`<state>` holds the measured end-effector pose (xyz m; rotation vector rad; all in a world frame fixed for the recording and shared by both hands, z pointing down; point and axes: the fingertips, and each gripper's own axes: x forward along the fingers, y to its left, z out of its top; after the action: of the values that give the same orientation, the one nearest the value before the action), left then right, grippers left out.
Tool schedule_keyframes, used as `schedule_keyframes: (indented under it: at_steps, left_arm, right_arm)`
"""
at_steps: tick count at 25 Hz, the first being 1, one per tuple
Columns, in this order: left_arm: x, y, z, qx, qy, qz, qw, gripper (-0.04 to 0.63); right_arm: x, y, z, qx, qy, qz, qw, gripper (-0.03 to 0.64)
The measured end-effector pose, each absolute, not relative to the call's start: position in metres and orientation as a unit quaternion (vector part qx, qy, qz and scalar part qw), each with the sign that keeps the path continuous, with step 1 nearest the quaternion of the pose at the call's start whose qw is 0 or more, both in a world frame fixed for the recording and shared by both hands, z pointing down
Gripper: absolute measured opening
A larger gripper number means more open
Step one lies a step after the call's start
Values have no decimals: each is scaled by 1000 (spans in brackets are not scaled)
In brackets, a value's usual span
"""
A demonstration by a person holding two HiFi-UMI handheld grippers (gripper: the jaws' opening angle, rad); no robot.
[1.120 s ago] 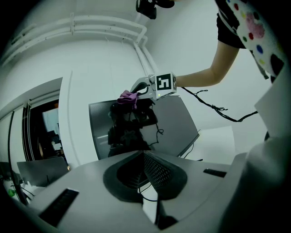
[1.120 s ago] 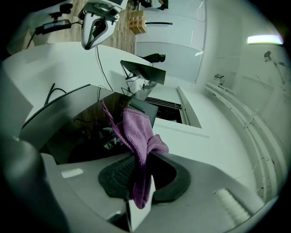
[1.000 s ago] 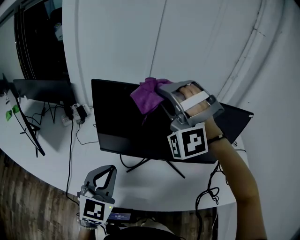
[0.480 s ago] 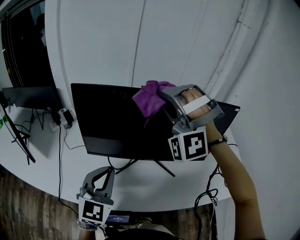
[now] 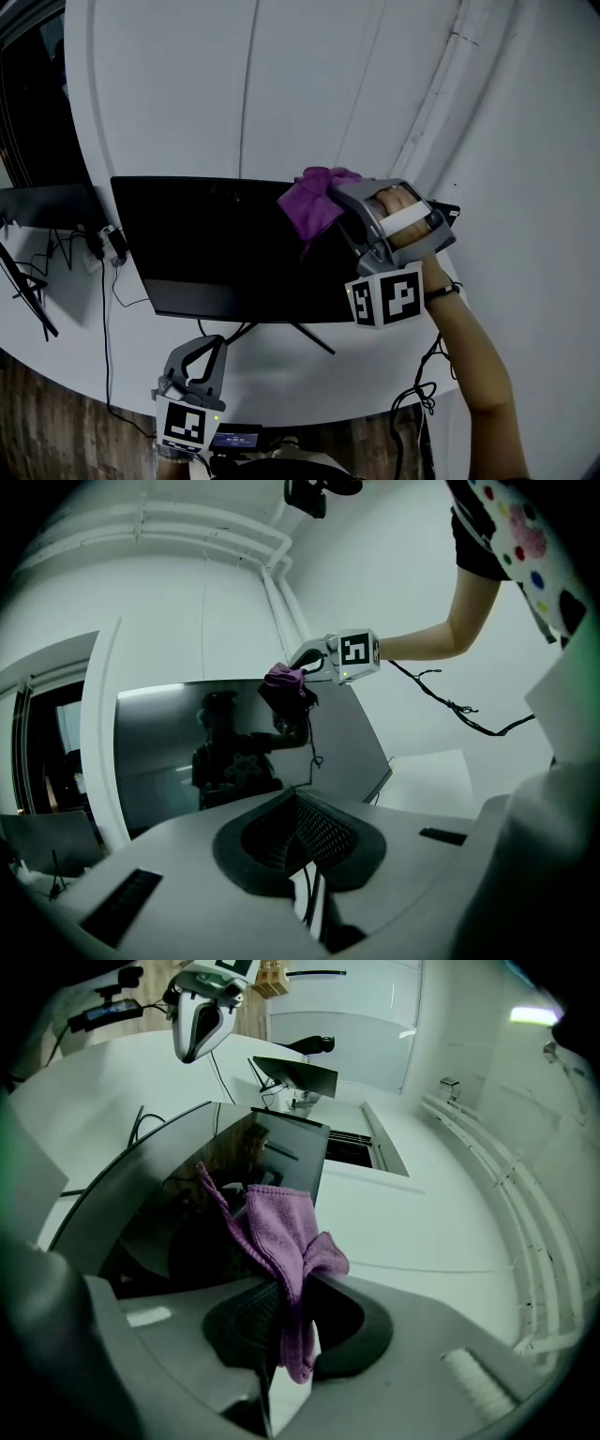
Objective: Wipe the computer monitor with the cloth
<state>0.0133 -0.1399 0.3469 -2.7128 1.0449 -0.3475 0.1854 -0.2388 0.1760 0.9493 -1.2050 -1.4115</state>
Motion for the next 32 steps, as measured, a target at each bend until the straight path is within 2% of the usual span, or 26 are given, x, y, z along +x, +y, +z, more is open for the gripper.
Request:
schedule_keyframes:
  at_steps: [18, 32]
  left_arm:
    - [82, -129, 344, -934, 315, -119, 118, 5]
    - [107, -120, 354, -939, 302, -121, 113, 5]
  right_arm:
    - [301, -205, 178, 457, -476, -541, 521, 63]
    - [379, -176, 184, 508, -454, -500, 535, 63]
